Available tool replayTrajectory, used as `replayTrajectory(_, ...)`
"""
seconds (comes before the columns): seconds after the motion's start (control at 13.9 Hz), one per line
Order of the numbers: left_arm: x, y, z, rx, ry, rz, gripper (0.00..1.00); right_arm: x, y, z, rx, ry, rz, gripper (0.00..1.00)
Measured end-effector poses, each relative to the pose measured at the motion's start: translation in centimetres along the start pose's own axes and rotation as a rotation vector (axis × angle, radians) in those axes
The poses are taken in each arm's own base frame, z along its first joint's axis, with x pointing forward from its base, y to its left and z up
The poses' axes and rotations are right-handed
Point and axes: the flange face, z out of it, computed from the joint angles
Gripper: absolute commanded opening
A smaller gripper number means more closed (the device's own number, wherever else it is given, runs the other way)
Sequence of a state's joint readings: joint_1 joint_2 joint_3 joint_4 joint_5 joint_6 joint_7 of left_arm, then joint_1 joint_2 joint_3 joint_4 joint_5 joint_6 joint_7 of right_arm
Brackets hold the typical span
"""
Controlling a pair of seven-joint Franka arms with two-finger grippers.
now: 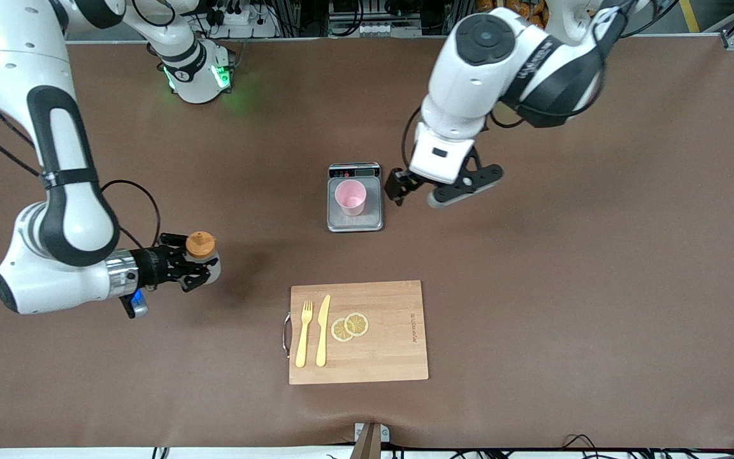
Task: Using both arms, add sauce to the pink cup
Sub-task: 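Release the cup with the left gripper while the right gripper carries the bottle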
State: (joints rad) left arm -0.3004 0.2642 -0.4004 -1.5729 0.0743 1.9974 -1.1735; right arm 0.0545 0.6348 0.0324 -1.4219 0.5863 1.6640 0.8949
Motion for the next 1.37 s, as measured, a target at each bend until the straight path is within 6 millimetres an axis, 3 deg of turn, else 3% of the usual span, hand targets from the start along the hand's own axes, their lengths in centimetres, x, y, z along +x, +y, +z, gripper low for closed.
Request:
replayTrajectory(0.22, 3.0, -2.1, -1.9, 0.009, 0.022, -0.011, 1.00, -1.7, -1.3, 2.0, 0.015, 0.049, 0.010, 0.37)
replayTrajectory(0.43, 5.7, -4.5, -3.2, 0.035, 0.030, 0.011, 1.00, -1.4, 0.0, 3.4, -0.007, 0.092, 0.022, 0.37)
replayTrajectory(0.58, 7.3, -5.9, -3.5, 0.057, 0.026, 0.036, 1.00, -2.3, 0.6, 4.4, -0.011, 0.123, 0.035, 0.37)
replayTrajectory(0.93, 11.3, -9.3, -3.6, 0.090, 0.014, 0.085, 1.00, -8.5, -0.3, 7.9, -0.085, 0.254, 0.121, 0.37)
replayTrajectory(1.37, 11.6, -10.1, -2.9, 0.115, -0.004, 0.082, 1.00, -13.7, -1.3, 12.8, -0.158, 0.417, 0.211, 0.37)
